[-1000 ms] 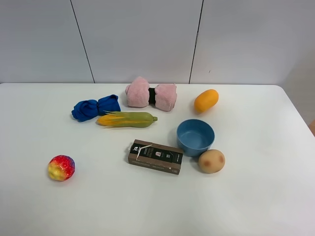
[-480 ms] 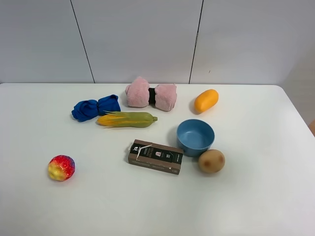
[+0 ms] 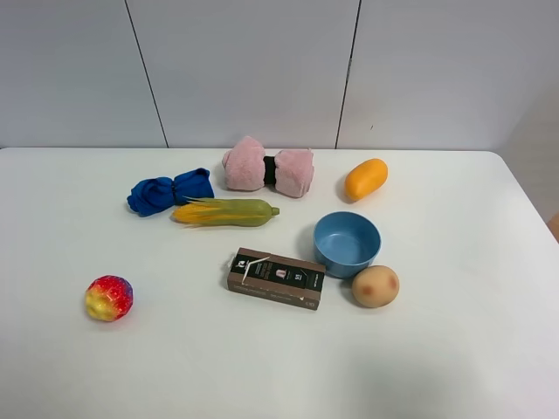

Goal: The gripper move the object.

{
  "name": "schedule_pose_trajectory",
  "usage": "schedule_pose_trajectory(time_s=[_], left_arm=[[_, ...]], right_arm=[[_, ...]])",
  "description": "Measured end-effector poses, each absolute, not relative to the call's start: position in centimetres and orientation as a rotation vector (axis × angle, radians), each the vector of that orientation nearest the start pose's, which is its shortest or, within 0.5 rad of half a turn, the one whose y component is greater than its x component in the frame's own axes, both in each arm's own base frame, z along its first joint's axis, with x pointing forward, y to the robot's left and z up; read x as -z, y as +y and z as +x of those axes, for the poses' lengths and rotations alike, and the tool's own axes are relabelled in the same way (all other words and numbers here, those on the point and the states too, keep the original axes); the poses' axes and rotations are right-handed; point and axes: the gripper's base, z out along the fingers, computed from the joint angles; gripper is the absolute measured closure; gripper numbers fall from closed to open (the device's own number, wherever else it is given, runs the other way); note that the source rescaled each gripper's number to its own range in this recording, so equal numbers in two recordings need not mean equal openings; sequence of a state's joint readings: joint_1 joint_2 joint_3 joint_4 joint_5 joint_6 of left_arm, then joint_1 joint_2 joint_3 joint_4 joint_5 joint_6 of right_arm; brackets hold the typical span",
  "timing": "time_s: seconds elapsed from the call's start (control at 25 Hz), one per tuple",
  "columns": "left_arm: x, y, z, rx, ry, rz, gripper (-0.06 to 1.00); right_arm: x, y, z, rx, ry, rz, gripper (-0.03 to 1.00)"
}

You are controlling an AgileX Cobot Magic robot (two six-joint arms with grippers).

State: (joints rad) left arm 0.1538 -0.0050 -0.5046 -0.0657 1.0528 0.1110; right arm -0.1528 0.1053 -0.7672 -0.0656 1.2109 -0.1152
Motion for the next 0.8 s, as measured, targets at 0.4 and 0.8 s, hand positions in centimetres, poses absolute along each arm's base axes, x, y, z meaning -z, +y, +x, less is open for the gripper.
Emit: schedule_pose_trajectory(time_s=[0.4,0.8], left_arm=[[-27.9,-0.6,-0.5,-0.089,2.026,-0.04,-0.06],[-27.9,-0.6,-0.5,-0.089,2.026,-0.04,-0.06]], right_arm=[[-30.1,-0.2,-2.0,0.201,1.989,-0.008,0.18],[-27.7,-0.4,-0.6,0.178,2.047,-0.019,0.18]])
